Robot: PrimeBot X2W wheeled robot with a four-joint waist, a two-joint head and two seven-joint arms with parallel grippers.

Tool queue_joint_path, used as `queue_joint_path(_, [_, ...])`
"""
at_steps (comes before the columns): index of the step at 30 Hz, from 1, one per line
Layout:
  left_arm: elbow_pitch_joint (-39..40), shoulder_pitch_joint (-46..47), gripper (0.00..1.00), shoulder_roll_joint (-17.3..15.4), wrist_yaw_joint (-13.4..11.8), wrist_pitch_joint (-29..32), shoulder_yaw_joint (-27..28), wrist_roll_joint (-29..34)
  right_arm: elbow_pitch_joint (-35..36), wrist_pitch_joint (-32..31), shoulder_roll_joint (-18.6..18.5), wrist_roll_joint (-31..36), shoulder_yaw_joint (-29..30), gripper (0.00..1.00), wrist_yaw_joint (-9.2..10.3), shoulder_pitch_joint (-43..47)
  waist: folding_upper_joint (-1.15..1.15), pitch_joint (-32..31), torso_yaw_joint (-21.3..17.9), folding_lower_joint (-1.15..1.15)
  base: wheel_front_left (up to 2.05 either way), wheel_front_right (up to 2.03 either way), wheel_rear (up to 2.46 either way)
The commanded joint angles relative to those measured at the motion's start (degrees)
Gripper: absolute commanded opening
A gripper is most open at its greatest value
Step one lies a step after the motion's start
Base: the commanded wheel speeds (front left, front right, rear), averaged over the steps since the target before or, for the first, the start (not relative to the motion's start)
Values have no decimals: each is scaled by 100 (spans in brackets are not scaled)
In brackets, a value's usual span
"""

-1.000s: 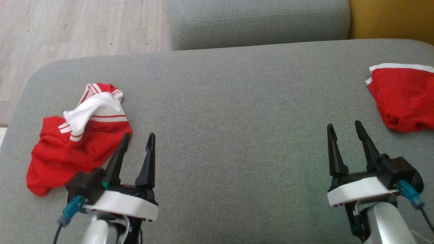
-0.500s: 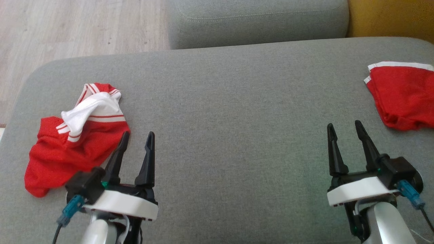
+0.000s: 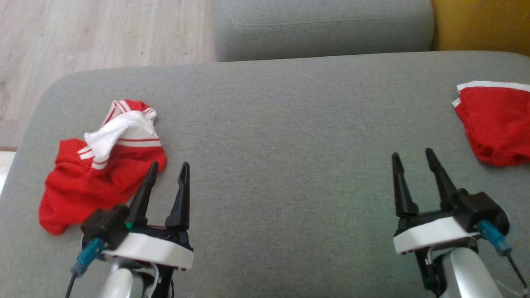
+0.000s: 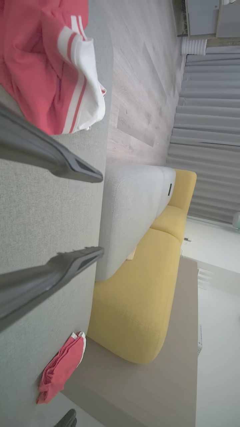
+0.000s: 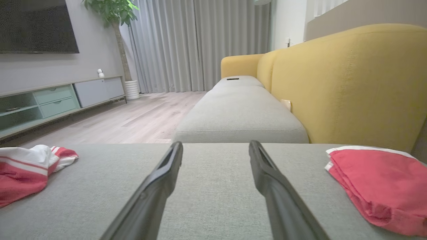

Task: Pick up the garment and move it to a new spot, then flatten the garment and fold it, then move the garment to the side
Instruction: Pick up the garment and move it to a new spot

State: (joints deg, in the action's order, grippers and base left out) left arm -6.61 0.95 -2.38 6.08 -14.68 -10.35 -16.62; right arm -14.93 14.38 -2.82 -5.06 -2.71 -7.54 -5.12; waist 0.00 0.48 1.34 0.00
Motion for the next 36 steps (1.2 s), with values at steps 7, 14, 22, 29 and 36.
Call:
queue_joint_path(7, [183, 278, 100, -50, -32, -32, 301, 106, 159, 62, -6, -69, -373, 100, 5, -63, 0, 15, 543, 0, 0, 0, 0])
queue_joint_path(14, [137, 256, 100, -50, -43, -32, 429, 166, 137, 62, -6, -154, -520, 100, 5, -49, 0, 27, 1120, 0, 0, 0, 0])
queue_joint_path(22, [59, 252, 100, -50, -38, -32, 528, 202, 55, 62, -6, -259, -685, 100, 5, -10, 0, 13, 1662, 0, 0, 0, 0])
queue_joint_path(29, [26, 246, 100, -50, -6, -32, 656, 231, -26, 62, -6, -314, -813, 100, 5, -32, 0, -1, 1887, 0, 0, 0, 0])
queue_joint_path(36, [-438, 643, 100, -126, 90, -32, 701, 455, -28, 62, -6, -198, -849, 100, 5, -193, 0, 305, 1748, 0, 0, 0, 0])
